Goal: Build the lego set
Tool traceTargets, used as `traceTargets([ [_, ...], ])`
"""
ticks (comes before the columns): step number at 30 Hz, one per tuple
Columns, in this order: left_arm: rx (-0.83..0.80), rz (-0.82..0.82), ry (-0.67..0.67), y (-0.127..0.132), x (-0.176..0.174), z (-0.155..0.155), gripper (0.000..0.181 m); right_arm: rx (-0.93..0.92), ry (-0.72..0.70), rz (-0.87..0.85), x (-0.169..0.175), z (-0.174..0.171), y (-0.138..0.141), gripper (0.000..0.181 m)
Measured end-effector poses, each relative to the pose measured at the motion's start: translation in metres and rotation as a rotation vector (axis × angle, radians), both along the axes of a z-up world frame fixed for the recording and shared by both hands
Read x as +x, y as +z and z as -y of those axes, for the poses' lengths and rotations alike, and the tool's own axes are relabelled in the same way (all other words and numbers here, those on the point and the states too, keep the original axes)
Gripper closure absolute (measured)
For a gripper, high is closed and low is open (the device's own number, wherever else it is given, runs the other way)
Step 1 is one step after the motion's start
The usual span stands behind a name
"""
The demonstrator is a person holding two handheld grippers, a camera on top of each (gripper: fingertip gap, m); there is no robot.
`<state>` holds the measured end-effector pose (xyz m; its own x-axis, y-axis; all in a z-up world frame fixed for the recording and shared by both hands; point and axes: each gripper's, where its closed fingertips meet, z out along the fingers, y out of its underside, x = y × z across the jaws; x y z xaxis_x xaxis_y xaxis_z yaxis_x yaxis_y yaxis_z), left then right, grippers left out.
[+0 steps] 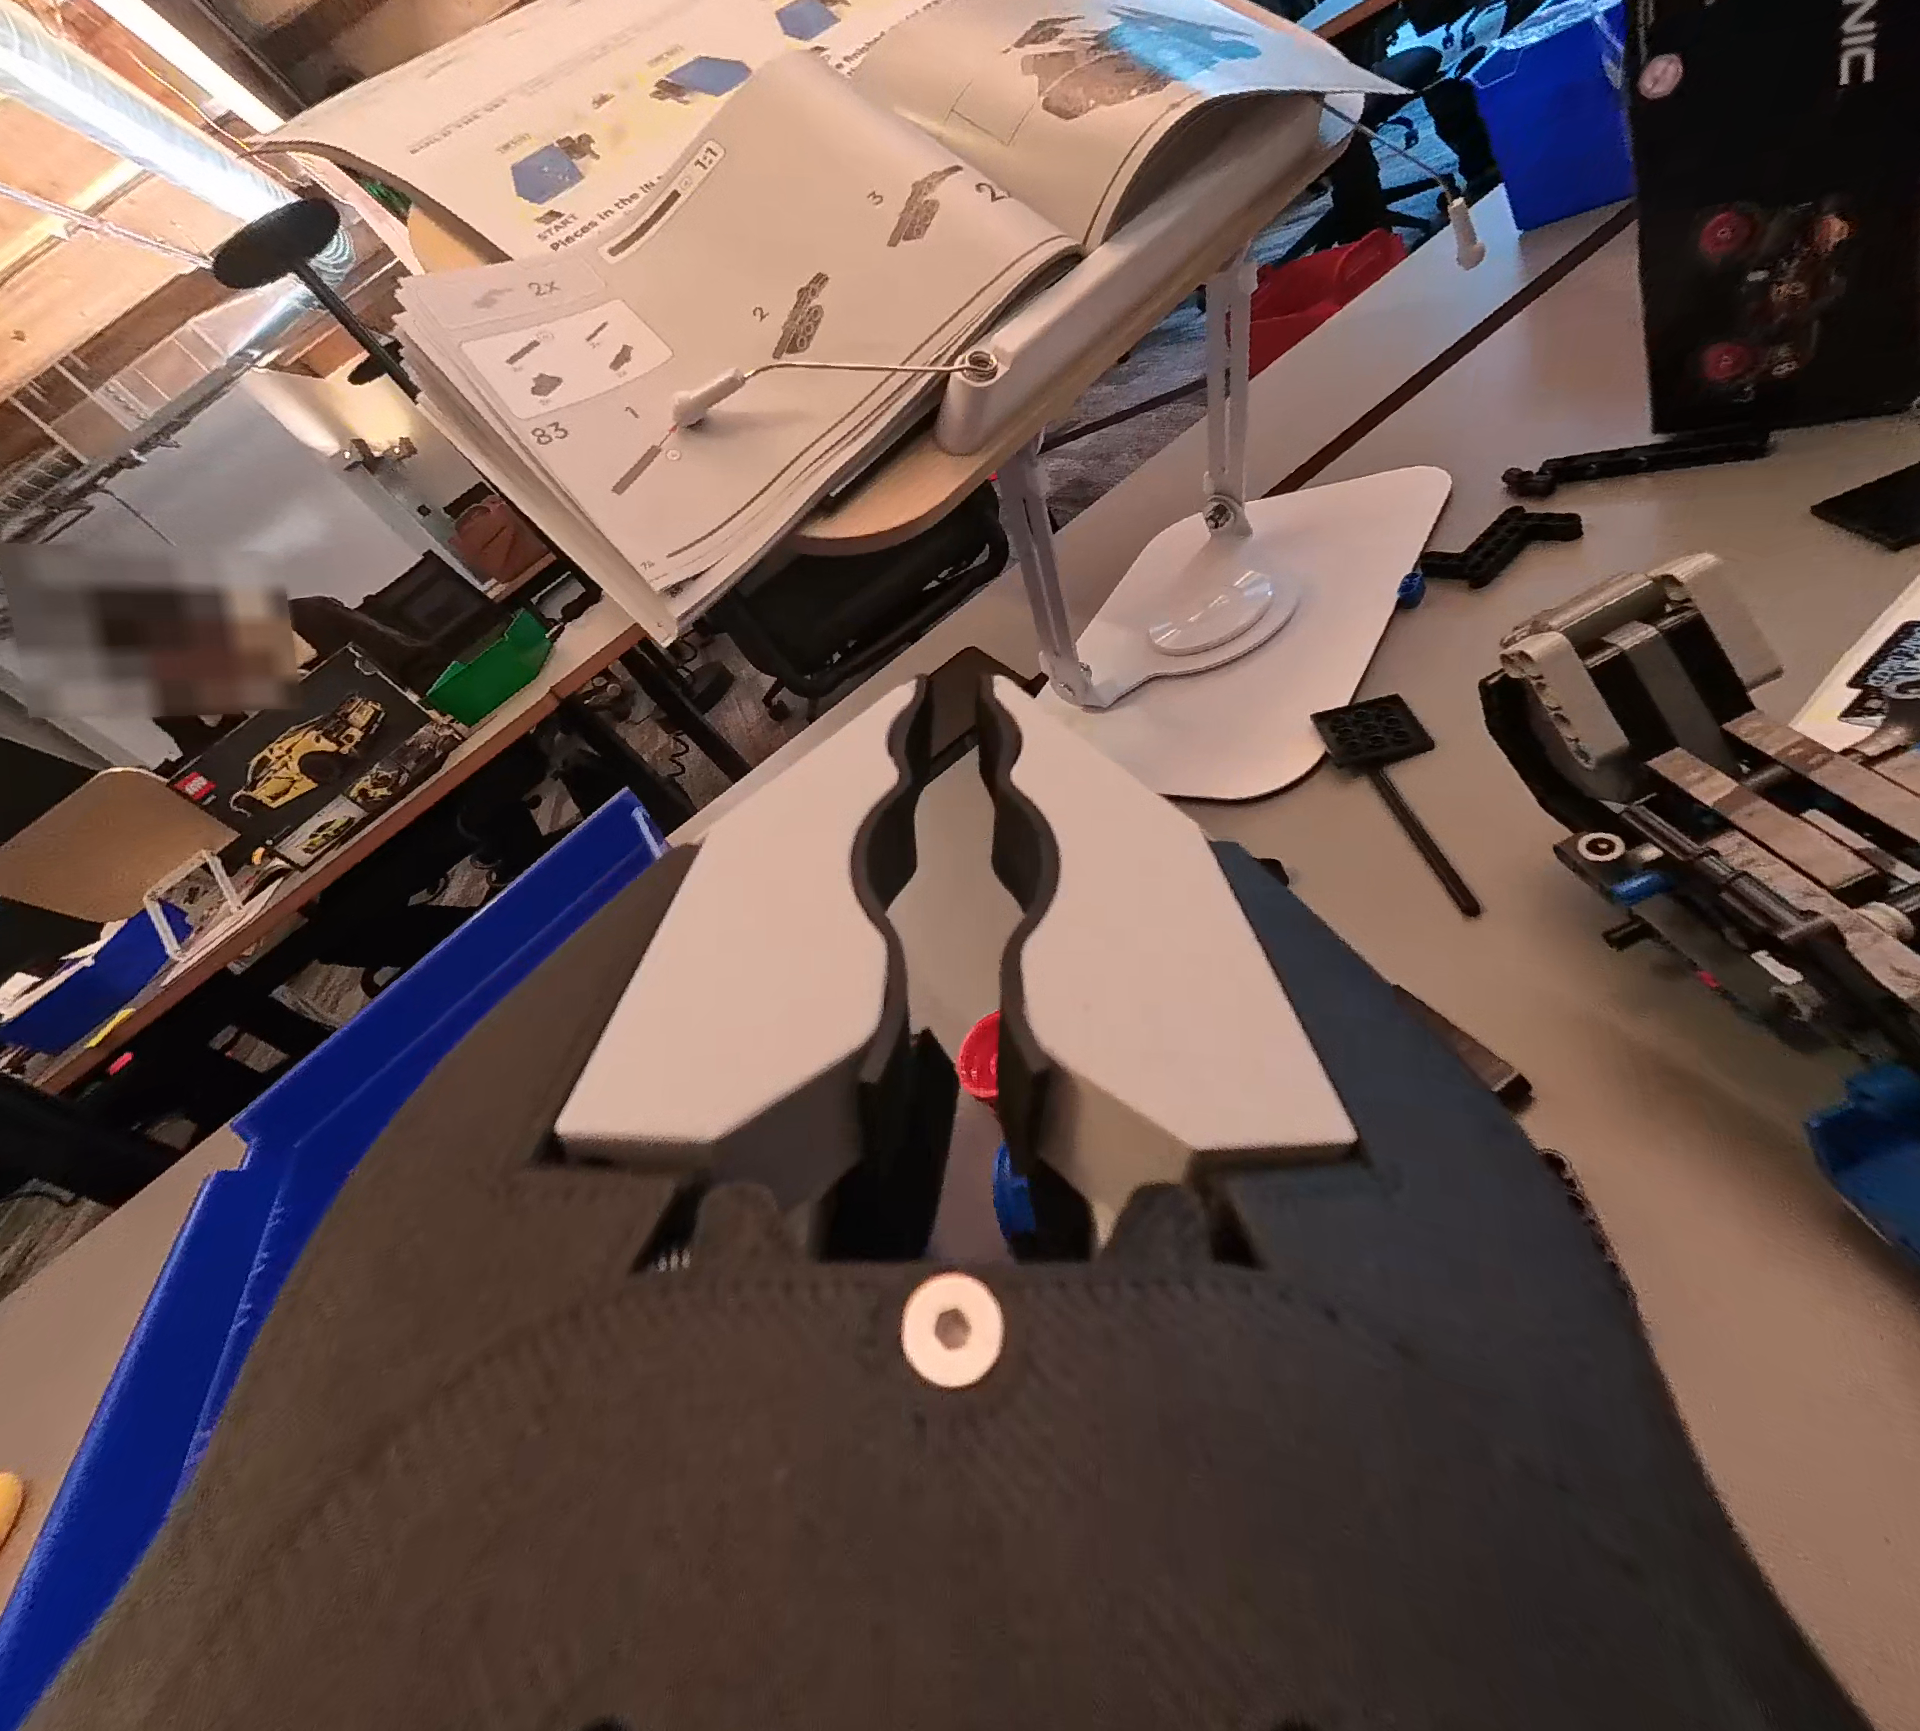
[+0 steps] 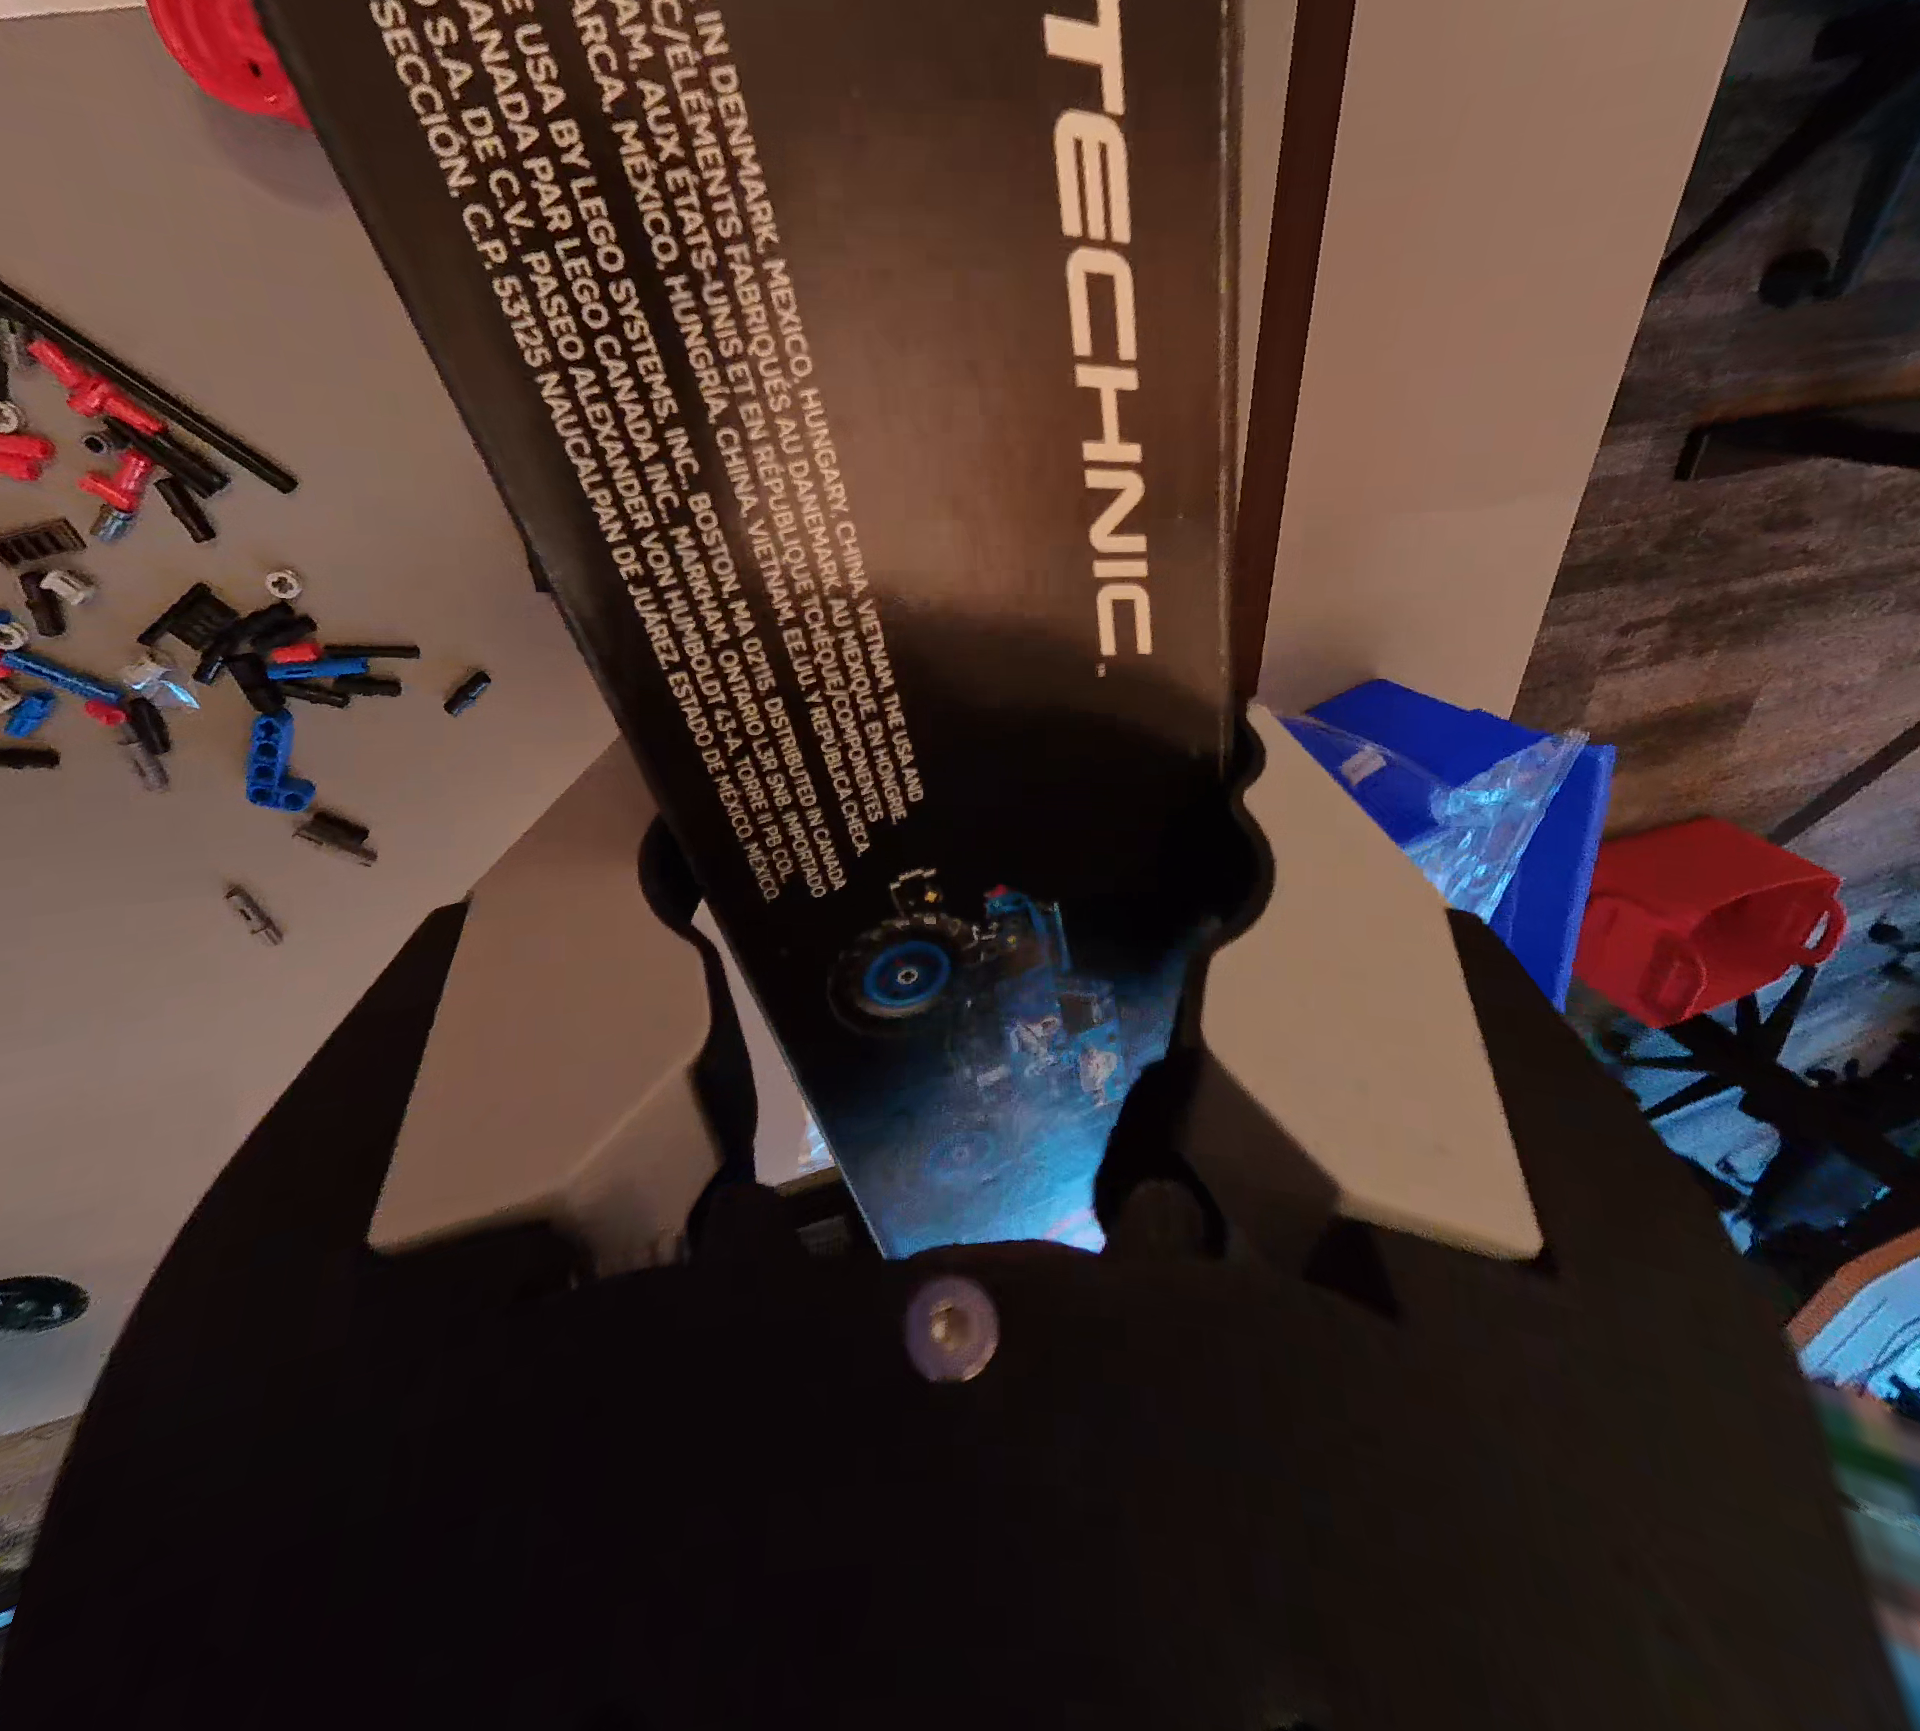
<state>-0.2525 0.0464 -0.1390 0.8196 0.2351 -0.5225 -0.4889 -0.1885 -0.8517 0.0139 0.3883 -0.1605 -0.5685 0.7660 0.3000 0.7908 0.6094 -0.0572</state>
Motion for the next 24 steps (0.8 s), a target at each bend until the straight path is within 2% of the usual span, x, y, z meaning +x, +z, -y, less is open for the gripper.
traceTargets([
  [13, 0.008, 0.009, -0.004, 0.003, 0.0, 0.001, 0.175, 0.041, -0.167, -0.008, 0.024, -0.012, 0.036, 0.084],
  [24, 0.006, 0.011, -0.008, 0.003, 0.001, 0.001, 0.175, 0.083, -0.239, 0.067, 0.001, -0.022, 0.021, 0.085],
])
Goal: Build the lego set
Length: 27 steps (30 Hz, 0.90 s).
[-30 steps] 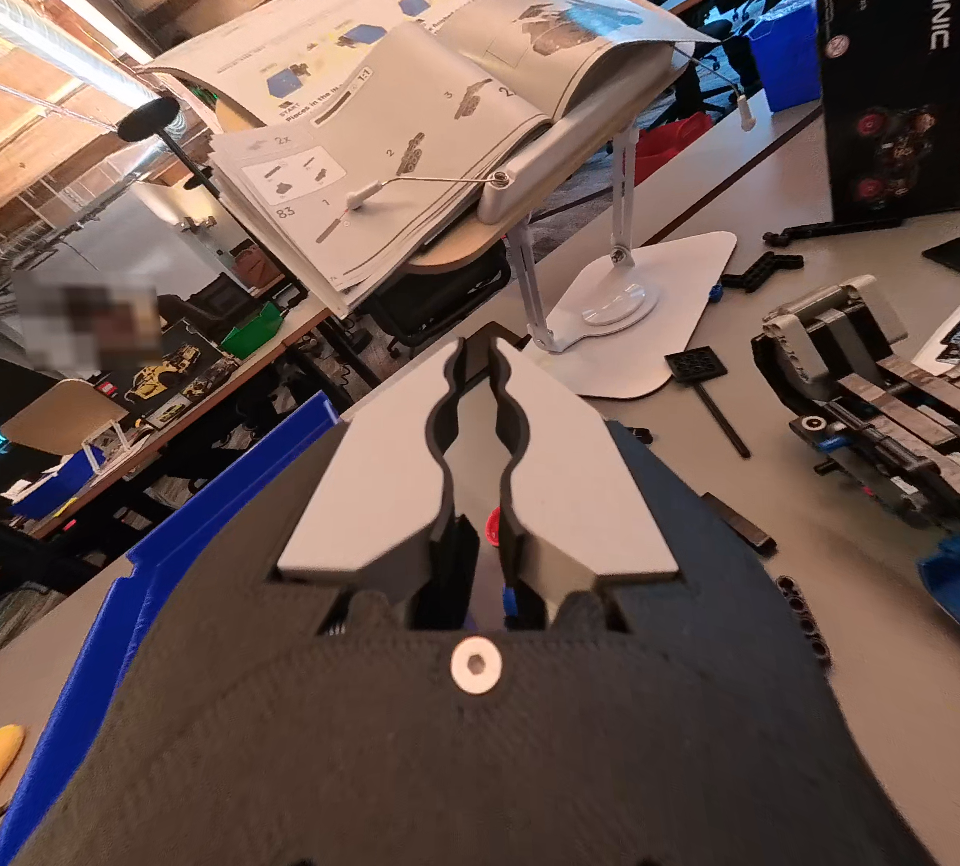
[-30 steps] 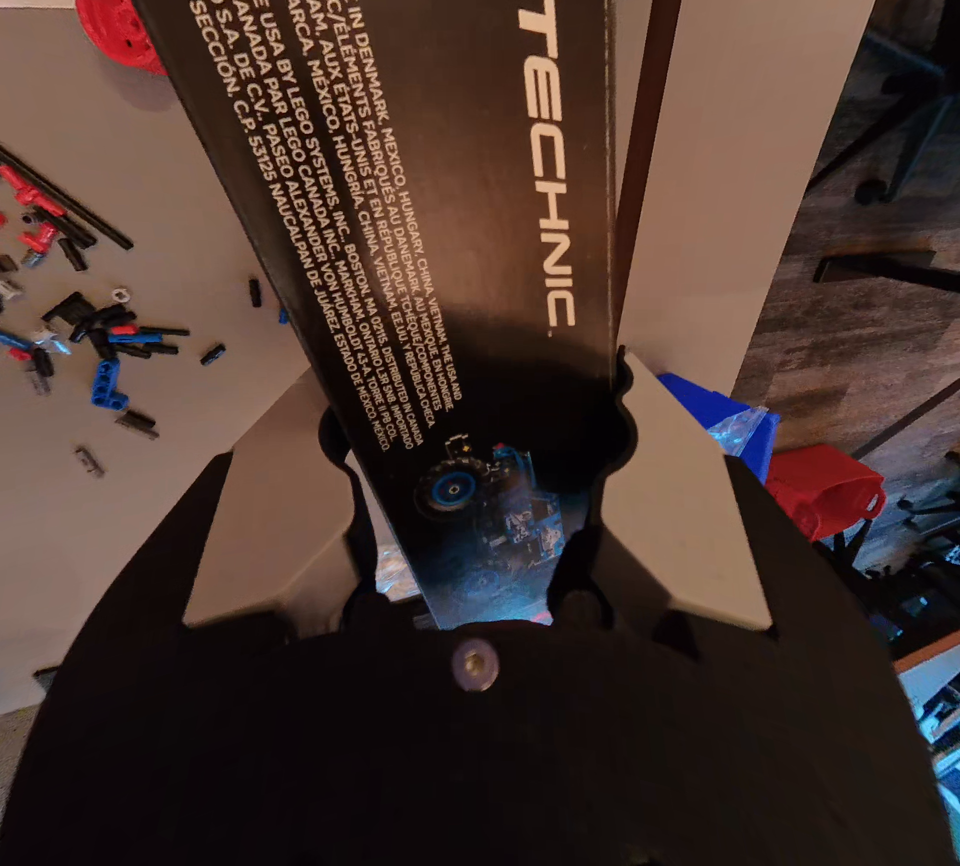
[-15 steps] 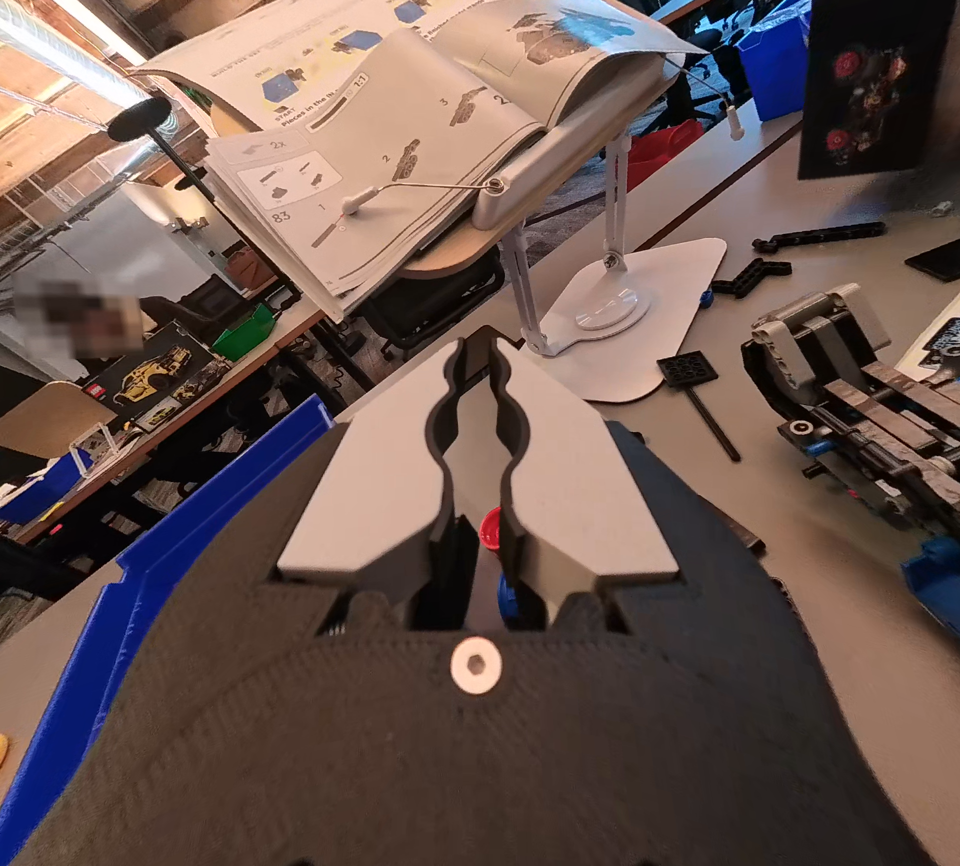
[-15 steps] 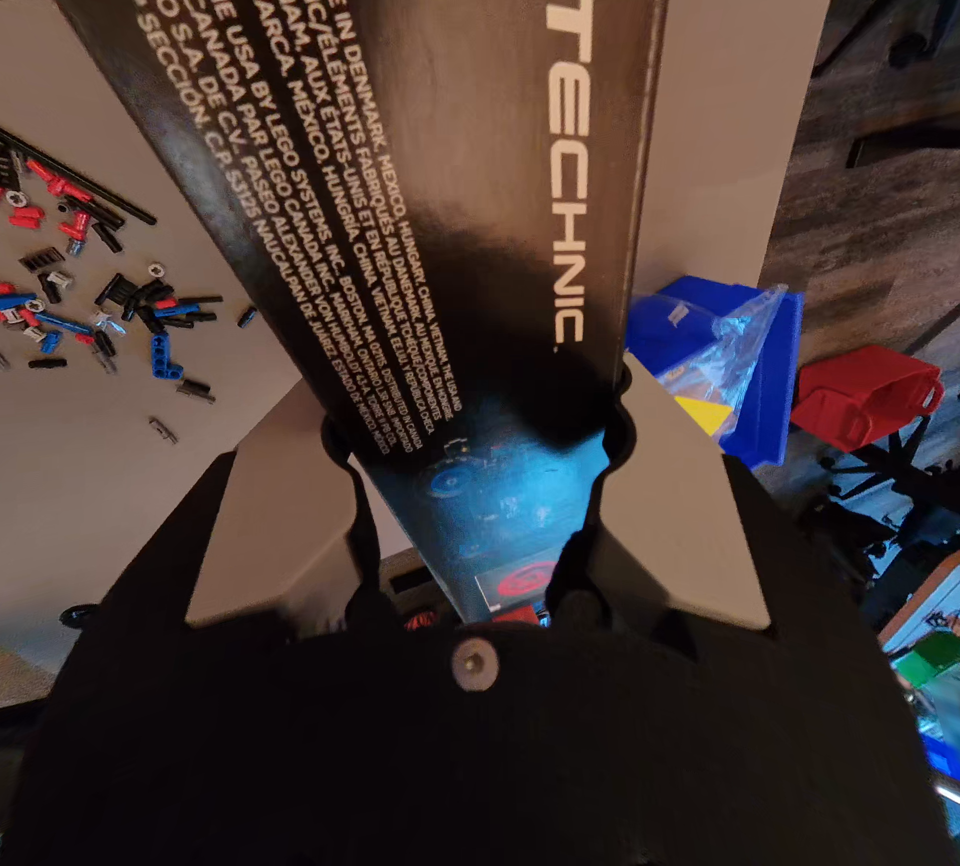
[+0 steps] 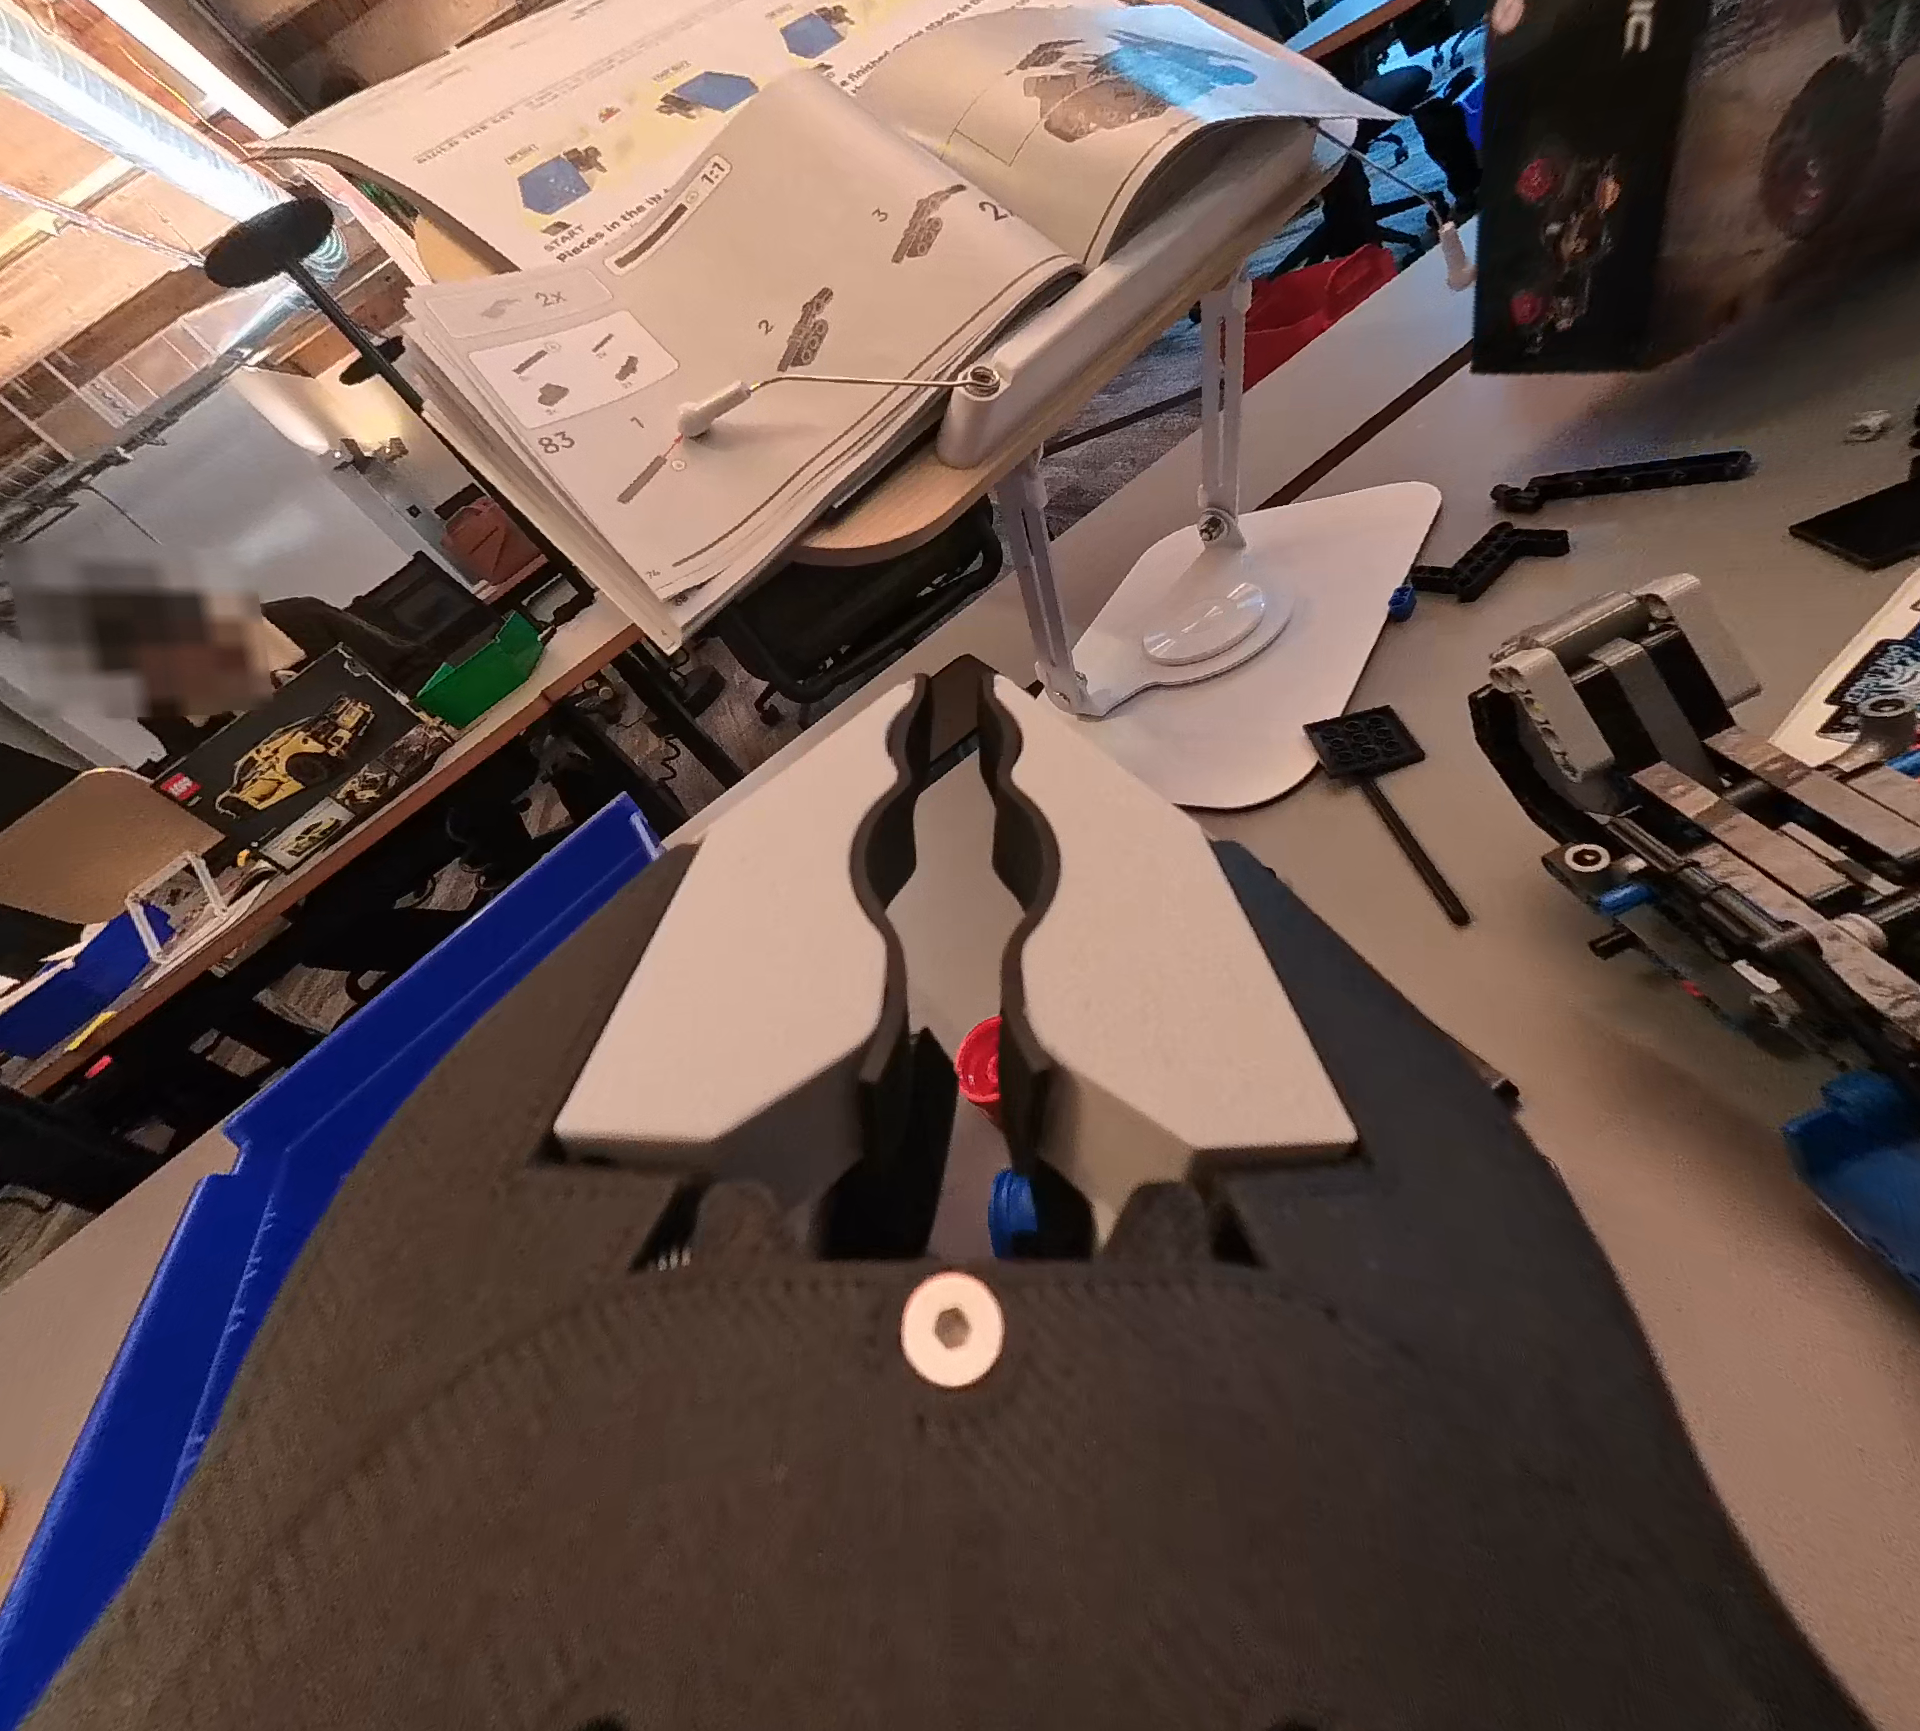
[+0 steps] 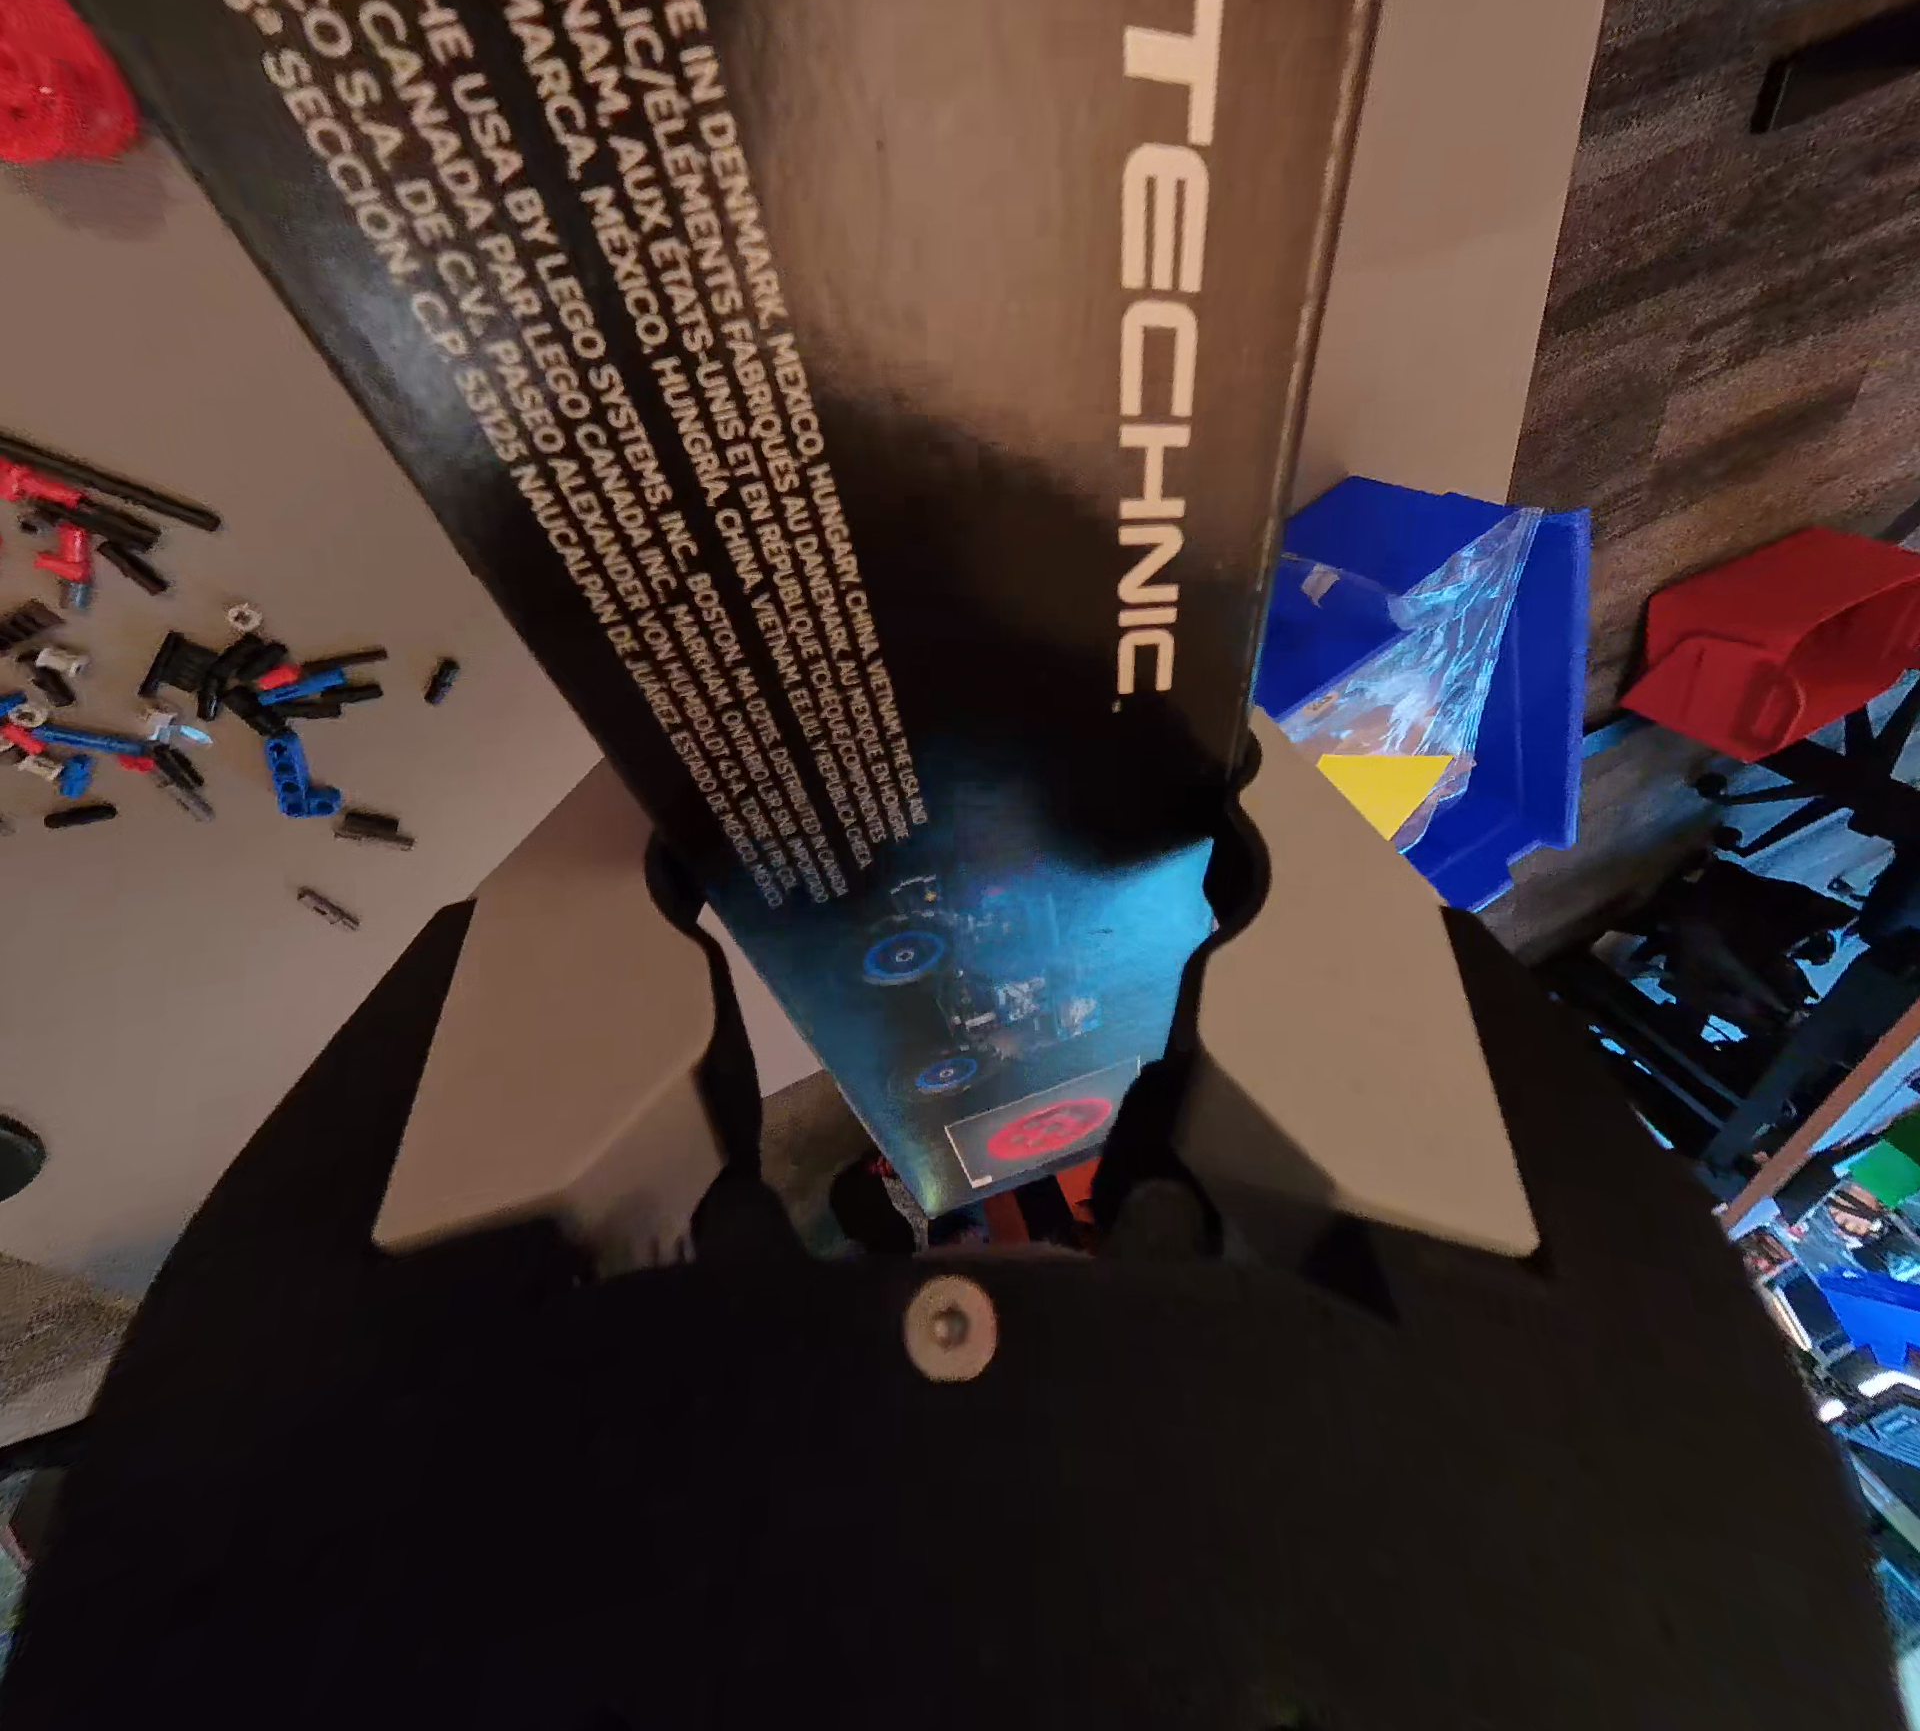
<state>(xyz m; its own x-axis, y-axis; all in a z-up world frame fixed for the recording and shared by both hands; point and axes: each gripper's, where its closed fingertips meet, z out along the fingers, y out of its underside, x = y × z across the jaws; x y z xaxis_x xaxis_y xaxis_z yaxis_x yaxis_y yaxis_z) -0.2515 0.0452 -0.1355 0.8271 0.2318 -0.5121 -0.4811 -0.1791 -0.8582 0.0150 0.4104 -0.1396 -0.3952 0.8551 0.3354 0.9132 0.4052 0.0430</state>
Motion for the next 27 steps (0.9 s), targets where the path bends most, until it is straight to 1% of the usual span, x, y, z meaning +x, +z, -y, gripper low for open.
traceTargets([
  [9, -0.013, 0.001, -0.004, -0.003, 0.0, -0.001, 0.174, 0.008, -0.046, 0.018, -0.029, -0.014, -0.015, 0.085],
  [13, -0.03, -0.009, -0.001, -0.004, -0.001, -0.001, 0.173, 0.036, -0.023, 0.026, -0.04, -0.018, -0.021, 0.084],
  [15, -0.067, -0.012, 0.012, -0.007, -0.006, 0.0, 0.169, 0.051, 0.003, 0.012, -0.043, -0.017, -0.021, 0.082],
  [17, -0.157, 0.0, 0.007, -0.017, -0.012, 0.003, 0.166, 0.051, 0.015, -0.001, -0.043, -0.014, -0.018, 0.082],
  [19, -0.236, 0.033, -0.005, -0.025, -0.018, 0.009, 0.161, 0.045, 0.027, -0.047, -0.046, -0.009, -0.011, 0.075],
  [20, -0.29, 0.068, -0.025, -0.031, -0.018, 0.013, 0.157, 0.048, 0.027, -0.067, -0.046, -0.008, -0.006, 0.074],
  [23, -0.421, 0.096, -0.083, -0.045, -0.01, 0.029, 0.151, 0.067, 0.027, -0.147, -0.045, -0.002, 0.014, 0.073],
  [25, -0.543, 0.162, -0.159, -0.062, 0.006, 0.041, 0.147, 0.089, 0.036, -0.194, -0.041, 0.006, 0.027, 0.077],
  [27, -0.642, 0.156, -0.19, -0.078, 0.016, 0.052, 0.145, 0.127, 0.056, -0.234, -0.036, 0.017, 0.038, 0.079],
])
